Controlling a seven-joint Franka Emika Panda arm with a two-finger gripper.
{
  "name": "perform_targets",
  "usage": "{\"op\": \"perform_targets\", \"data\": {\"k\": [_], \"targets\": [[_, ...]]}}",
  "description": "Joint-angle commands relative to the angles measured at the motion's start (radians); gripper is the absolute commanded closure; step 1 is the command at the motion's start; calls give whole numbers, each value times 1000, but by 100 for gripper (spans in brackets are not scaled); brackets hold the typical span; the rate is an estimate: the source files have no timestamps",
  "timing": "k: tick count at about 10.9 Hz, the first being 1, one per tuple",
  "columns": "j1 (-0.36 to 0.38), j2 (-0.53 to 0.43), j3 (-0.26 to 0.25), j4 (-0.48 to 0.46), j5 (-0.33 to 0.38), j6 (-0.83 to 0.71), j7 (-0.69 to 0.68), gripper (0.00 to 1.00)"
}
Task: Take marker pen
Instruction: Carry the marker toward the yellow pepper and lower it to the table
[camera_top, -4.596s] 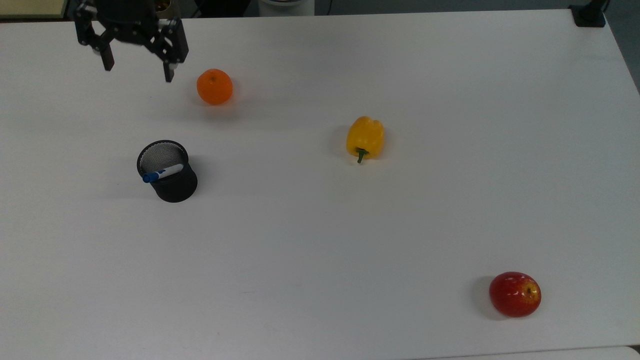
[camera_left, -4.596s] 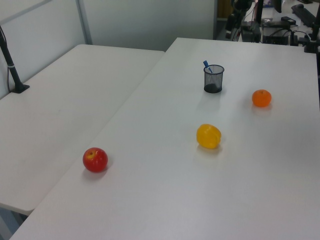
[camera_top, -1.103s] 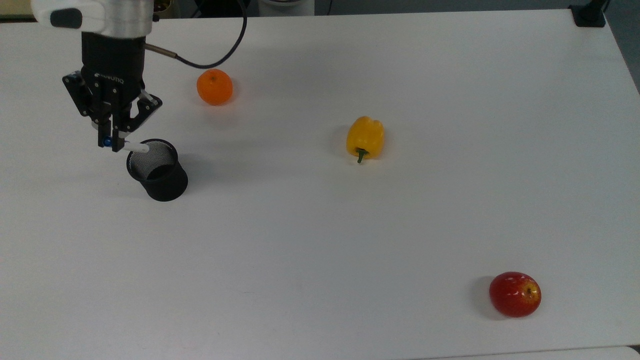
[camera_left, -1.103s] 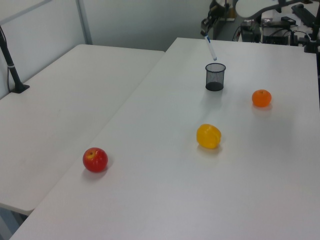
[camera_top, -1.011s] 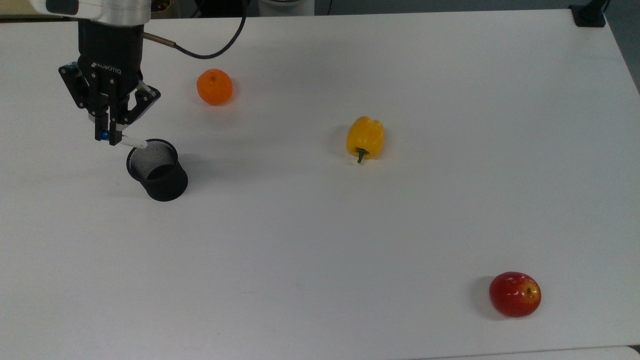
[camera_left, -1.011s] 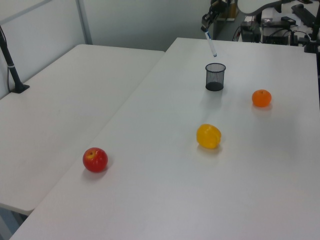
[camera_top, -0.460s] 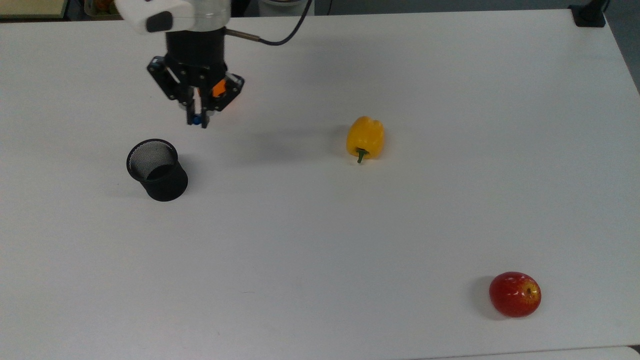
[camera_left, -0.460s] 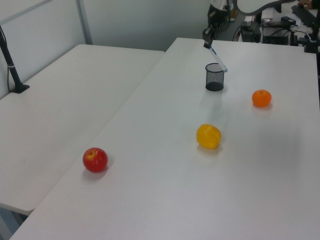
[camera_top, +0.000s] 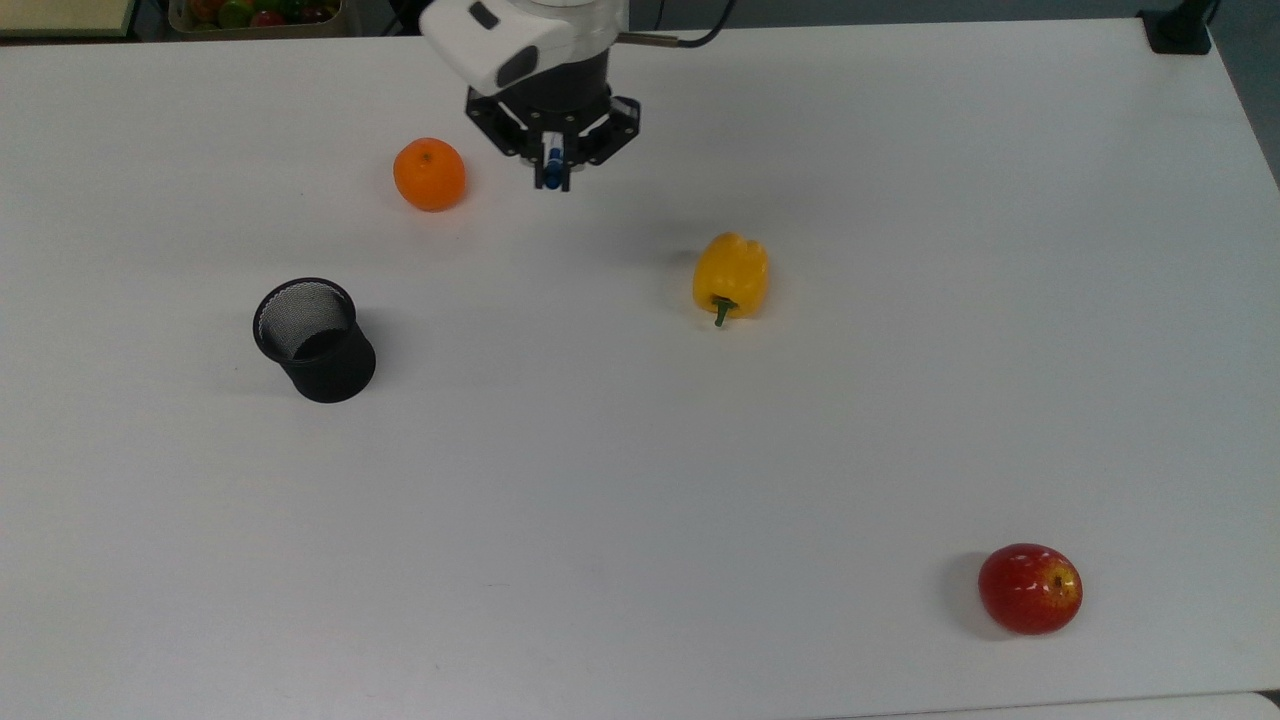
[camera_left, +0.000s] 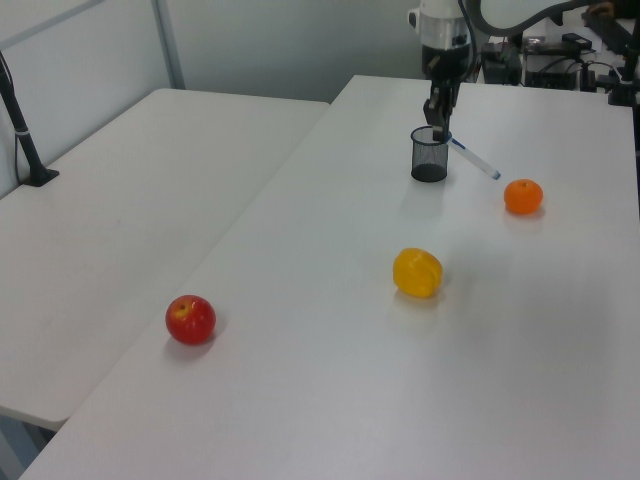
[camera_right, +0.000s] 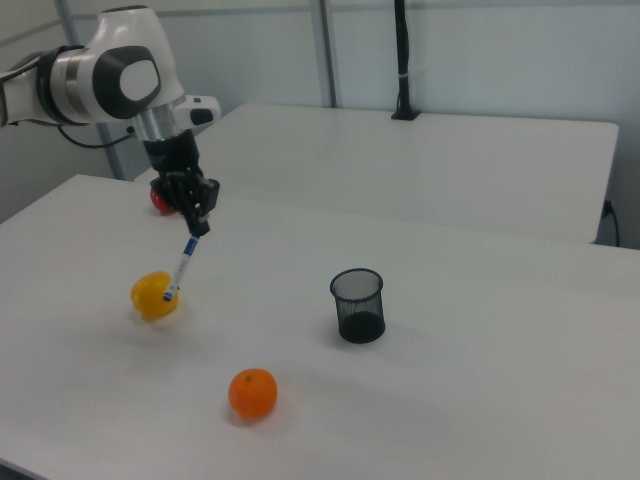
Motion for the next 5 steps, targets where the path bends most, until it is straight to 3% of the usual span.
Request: {"op": "perform_targets", "data": {"k": [1,5], "targets": [[29,-20,11,-56,49,-39,0,88],[55,60,11,-76,53,22,-2,88]]}}
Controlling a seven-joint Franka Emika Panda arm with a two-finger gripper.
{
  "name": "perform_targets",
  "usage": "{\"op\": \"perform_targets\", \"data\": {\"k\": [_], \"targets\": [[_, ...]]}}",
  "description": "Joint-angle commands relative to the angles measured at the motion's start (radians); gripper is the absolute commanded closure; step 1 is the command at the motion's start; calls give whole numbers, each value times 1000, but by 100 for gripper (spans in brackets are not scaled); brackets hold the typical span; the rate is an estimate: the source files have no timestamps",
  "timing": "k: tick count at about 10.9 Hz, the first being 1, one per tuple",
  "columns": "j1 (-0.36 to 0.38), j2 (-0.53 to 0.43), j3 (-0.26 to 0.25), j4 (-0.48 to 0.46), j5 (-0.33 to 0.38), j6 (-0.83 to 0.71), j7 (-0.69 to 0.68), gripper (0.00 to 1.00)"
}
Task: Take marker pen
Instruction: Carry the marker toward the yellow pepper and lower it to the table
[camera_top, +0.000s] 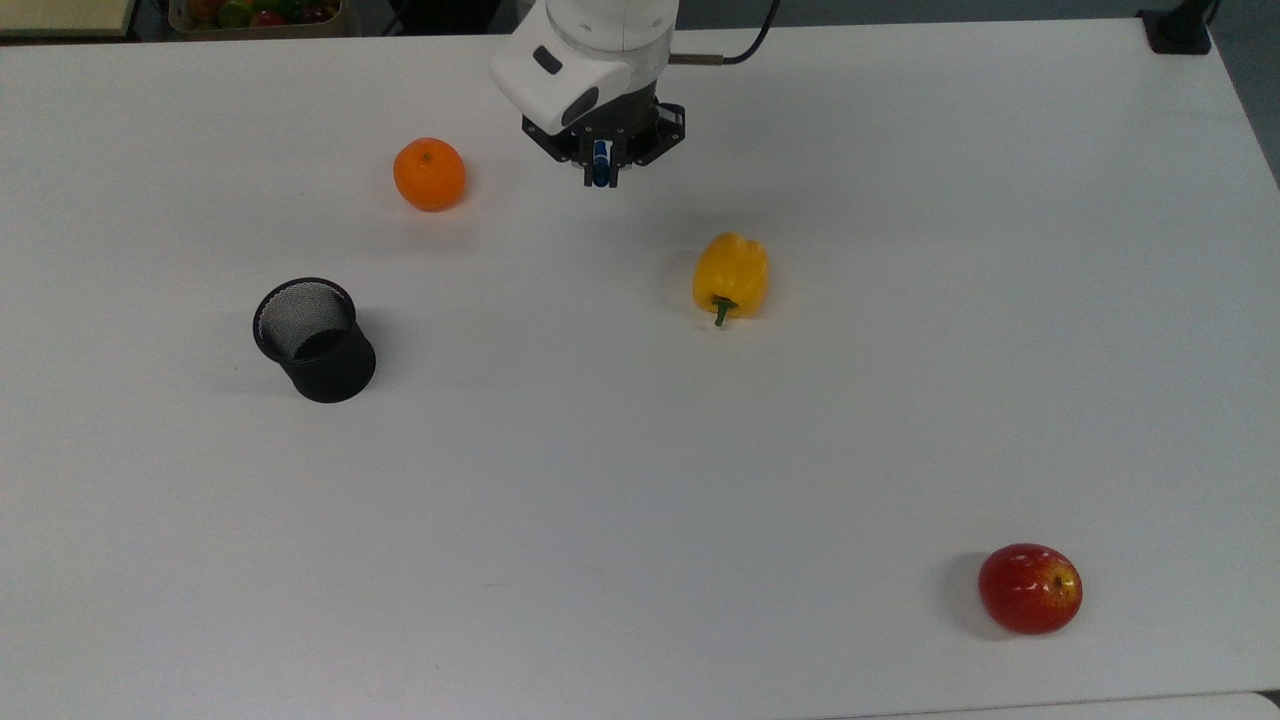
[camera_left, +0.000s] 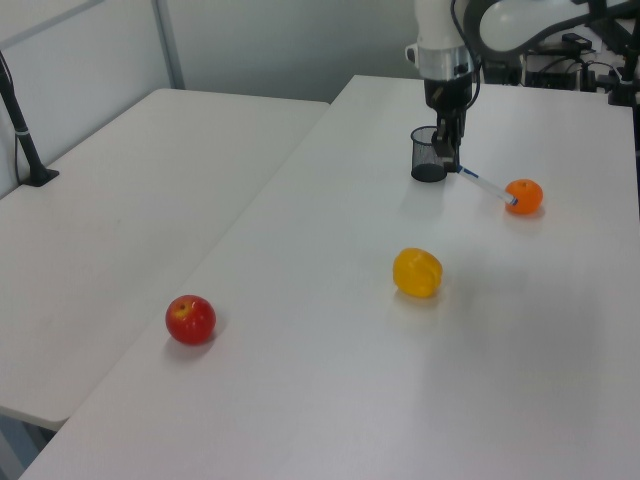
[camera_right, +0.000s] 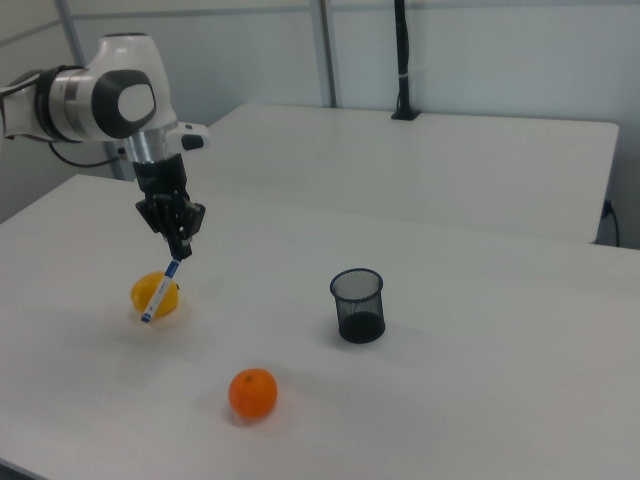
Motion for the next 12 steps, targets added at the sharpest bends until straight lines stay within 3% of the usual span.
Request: {"op": "perform_targets", "data": {"k": [1,9,10,12], "targets": [[26,64,-6,-27,14,95,0,88],[26,110,-6,-20,3,146,-2,80],[26,110,-6,-20,2,145,-2,71],[26,110,-6,-20,-1,145,2,4]]}}
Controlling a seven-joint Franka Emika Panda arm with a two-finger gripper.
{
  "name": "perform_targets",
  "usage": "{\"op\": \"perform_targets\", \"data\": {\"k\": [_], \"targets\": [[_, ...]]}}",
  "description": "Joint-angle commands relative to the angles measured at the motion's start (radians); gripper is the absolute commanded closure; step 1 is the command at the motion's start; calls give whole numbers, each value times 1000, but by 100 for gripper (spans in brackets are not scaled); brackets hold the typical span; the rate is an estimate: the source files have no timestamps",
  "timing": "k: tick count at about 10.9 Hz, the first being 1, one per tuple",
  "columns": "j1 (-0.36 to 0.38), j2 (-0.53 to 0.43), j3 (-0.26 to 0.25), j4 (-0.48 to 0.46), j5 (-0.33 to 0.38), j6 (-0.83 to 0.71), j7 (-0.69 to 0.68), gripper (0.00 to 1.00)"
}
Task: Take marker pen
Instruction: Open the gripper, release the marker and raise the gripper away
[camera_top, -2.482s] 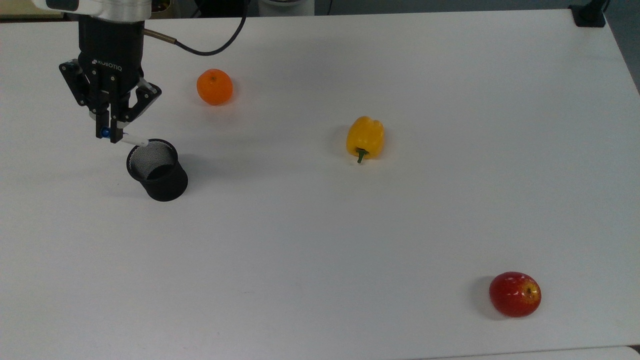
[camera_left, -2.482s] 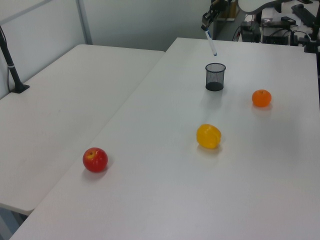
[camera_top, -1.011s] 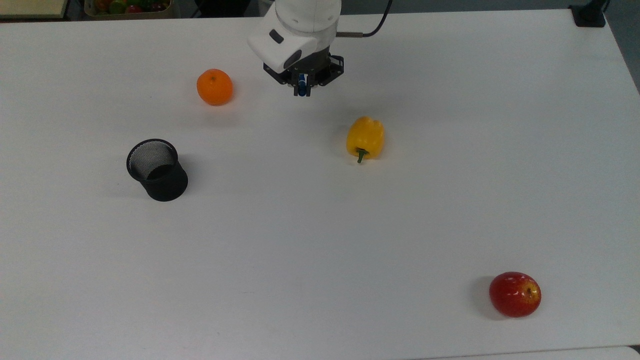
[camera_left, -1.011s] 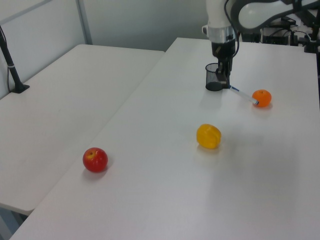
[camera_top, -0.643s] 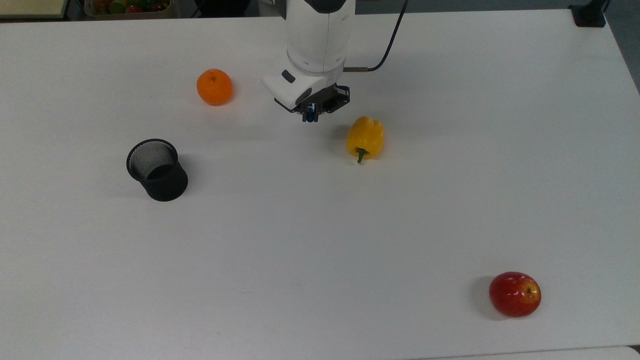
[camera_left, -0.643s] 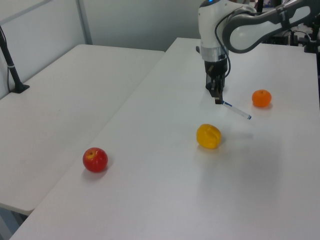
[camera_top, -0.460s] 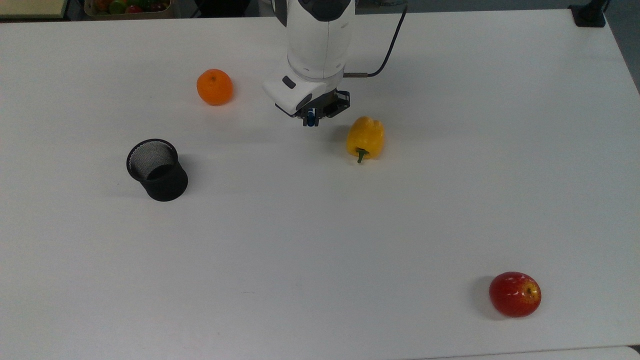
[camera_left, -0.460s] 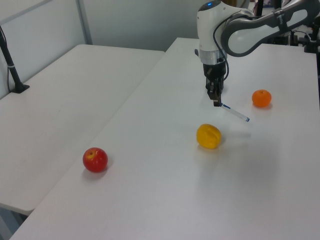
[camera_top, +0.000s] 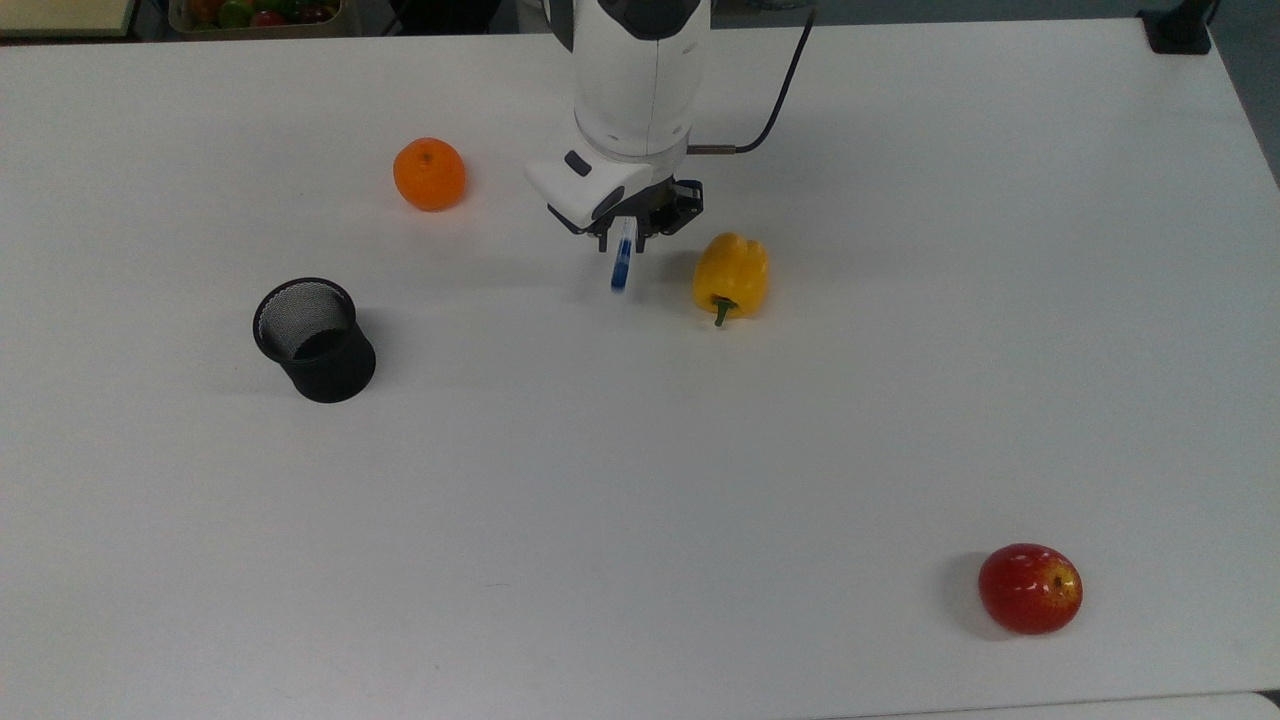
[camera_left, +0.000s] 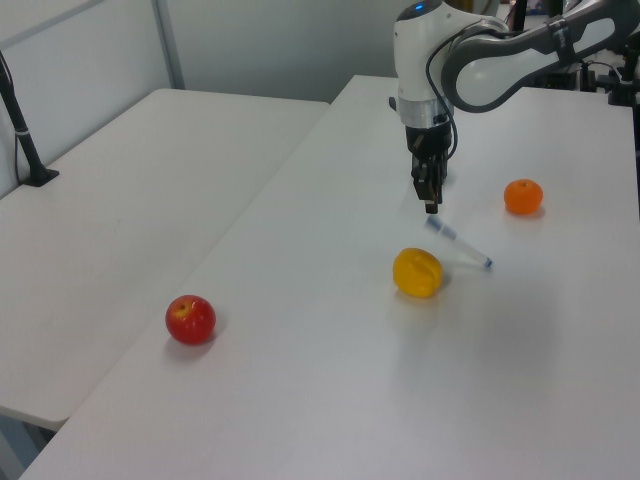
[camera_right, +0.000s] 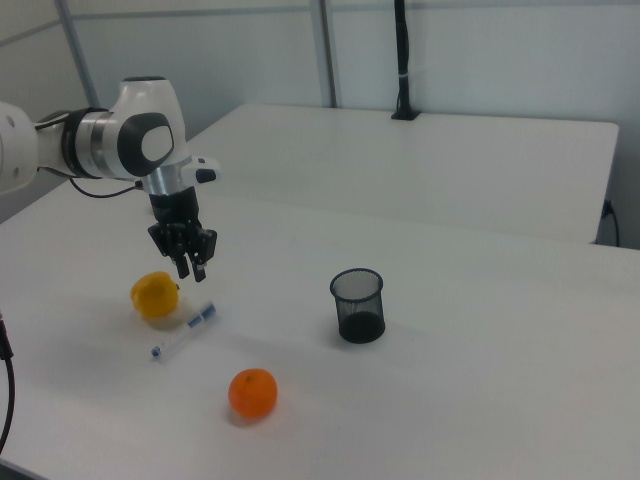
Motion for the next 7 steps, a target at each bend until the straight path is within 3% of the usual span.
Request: {"op": "perform_targets", "data": {"k": [1,5,7], "targets": [[7,-9,-7,-5,-3,11,3,0],[7,-30,-8,0,-4,1,5,0],[3,-96,-10,0,-6,-30,0,0]]}}
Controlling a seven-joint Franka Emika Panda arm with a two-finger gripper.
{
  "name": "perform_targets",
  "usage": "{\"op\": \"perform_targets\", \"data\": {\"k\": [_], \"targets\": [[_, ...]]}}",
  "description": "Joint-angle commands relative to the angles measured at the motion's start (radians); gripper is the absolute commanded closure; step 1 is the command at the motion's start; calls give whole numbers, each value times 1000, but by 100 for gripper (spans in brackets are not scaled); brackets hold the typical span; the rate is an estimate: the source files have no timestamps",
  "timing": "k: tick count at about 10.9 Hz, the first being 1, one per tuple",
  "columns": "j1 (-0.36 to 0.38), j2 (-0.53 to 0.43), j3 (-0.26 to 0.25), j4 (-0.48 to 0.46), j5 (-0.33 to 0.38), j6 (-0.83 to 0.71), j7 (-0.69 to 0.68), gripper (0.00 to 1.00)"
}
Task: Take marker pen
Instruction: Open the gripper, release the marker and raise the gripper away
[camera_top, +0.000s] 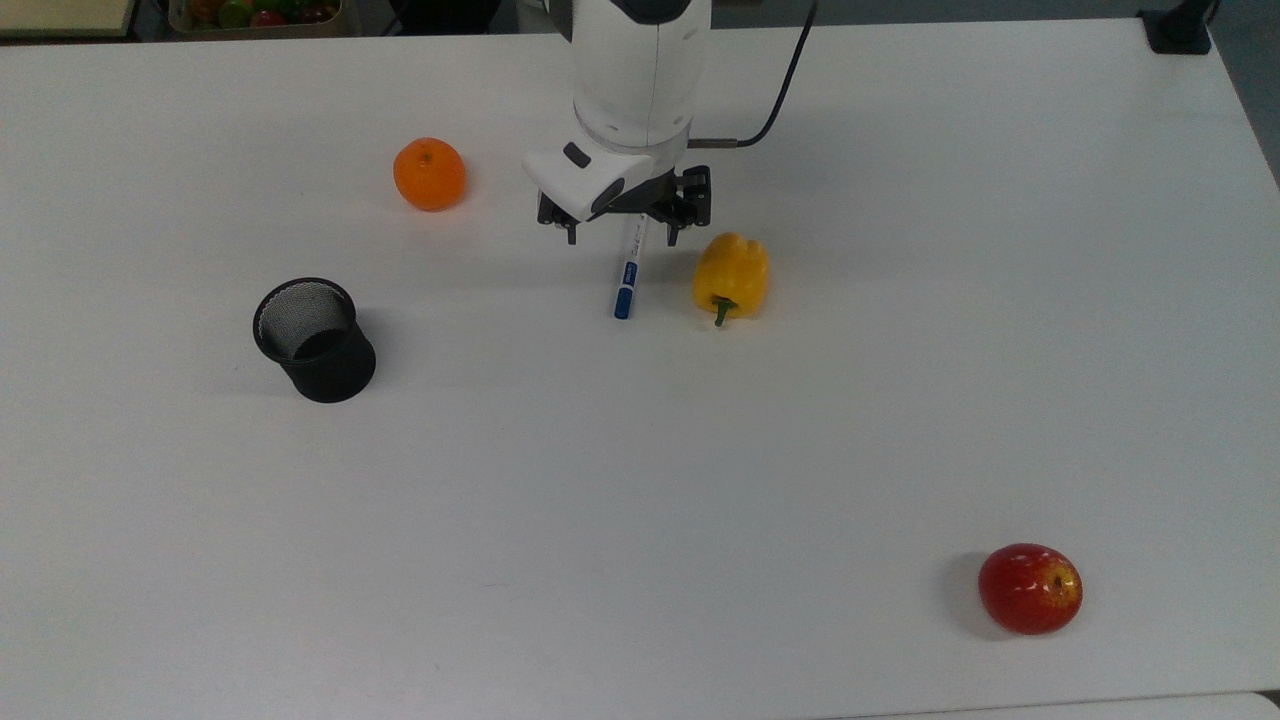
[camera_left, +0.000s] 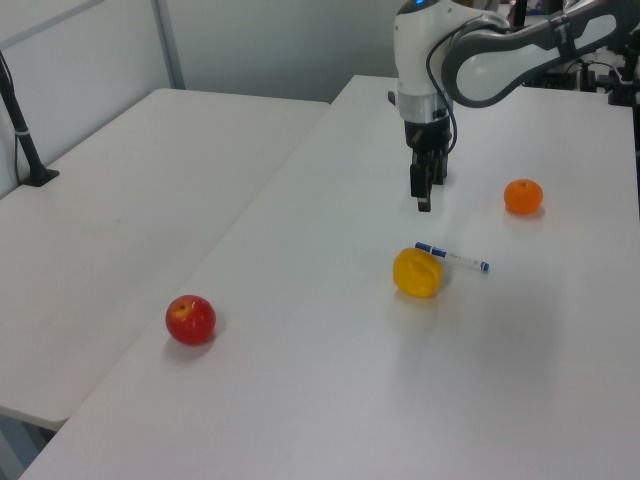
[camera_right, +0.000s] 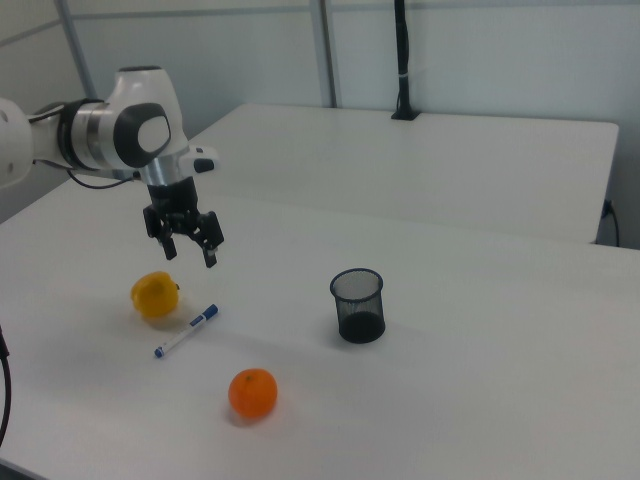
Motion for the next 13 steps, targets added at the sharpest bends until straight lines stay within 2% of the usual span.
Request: {"op": "perform_targets", "data": {"k": [1,3,5,7,9,13], "targets": [[1,-126,-16,-16,-9,-68,0,0],[-9,-209,-32,-16,-13,-128,-17,0],[-9,-291,-81,-16,-4,-212,-139,0],[-12,-347,-103,-16,0,-287,-159,0],[-18,-371,-122,-17,3,-318,-160,0],[-18,-369,-122,-13,2,-318,-152,0]]}}
